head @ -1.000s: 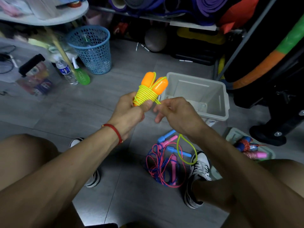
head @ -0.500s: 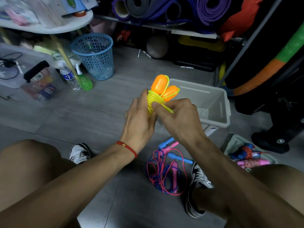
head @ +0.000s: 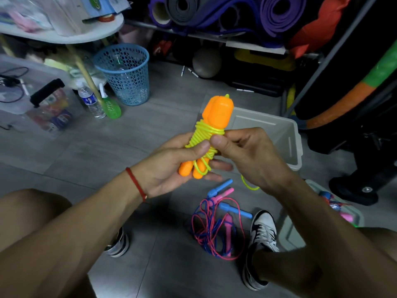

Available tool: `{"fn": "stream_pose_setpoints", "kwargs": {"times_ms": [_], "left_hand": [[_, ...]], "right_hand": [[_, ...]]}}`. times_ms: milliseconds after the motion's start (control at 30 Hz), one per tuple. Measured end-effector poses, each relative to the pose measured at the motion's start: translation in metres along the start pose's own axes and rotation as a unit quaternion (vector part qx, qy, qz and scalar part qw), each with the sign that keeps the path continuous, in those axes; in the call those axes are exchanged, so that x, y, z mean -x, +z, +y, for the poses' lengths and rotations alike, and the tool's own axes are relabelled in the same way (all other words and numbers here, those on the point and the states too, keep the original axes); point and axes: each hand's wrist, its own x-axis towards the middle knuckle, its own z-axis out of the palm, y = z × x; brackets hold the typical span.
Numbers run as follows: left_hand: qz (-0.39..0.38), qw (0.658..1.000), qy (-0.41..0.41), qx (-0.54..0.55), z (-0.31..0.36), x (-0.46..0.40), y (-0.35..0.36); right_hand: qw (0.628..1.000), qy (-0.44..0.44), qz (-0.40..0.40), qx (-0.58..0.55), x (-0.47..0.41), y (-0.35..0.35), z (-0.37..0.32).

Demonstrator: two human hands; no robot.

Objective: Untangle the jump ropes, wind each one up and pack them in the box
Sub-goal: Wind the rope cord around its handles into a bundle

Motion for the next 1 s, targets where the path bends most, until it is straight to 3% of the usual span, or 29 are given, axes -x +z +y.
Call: {"fn": "stream_pose_setpoints", "kwargs": {"times_ms": [67, 233, 400, 567, 700, 867, 933, 1000], "left_hand": [[0.002, 1.000, 0.009, -0.022, 0.000, -0.003, -0.001], [0.141, 0.981, 0.049, -0.123, -0.005, -0.015, -0.006], [0.238, 0.955, 0.057, -0.166, -0.008, -0.021, -0.013], [0.317, 0.890, 0.114, -0.306, -0.019, -0.027, -0.020], [0.335, 0.833, 0.168, -0.407, -0.033, -0.023, -0.010], [0.291, 0.780, 0.224, -0.507, -0.043, -0.019, 0.001], [0.250, 0.778, 0.238, -0.524, -0.047, -0.016, 0.006], [0.208, 0.808, 0.244, -0.495, -0.049, -0.012, 0.012]], "right_hand": [[0.999, -0.004, 0.000, 0.041, -0.001, -0.001, 0.005], [0.980, 0.045, 0.077, 0.177, -0.012, 0.001, 0.014], [0.962, 0.097, 0.051, 0.249, -0.011, 0.003, 0.014], [0.964, 0.102, 0.072, 0.236, -0.004, 0.010, 0.010], [0.963, 0.061, 0.106, 0.241, -0.004, 0.025, 0.010], [0.970, 0.101, 0.172, 0.136, -0.001, 0.028, 0.018], [0.966, 0.116, 0.198, 0.114, 0.000, 0.022, 0.019], [0.965, 0.119, 0.207, 0.111, -0.002, 0.015, 0.021]]}}
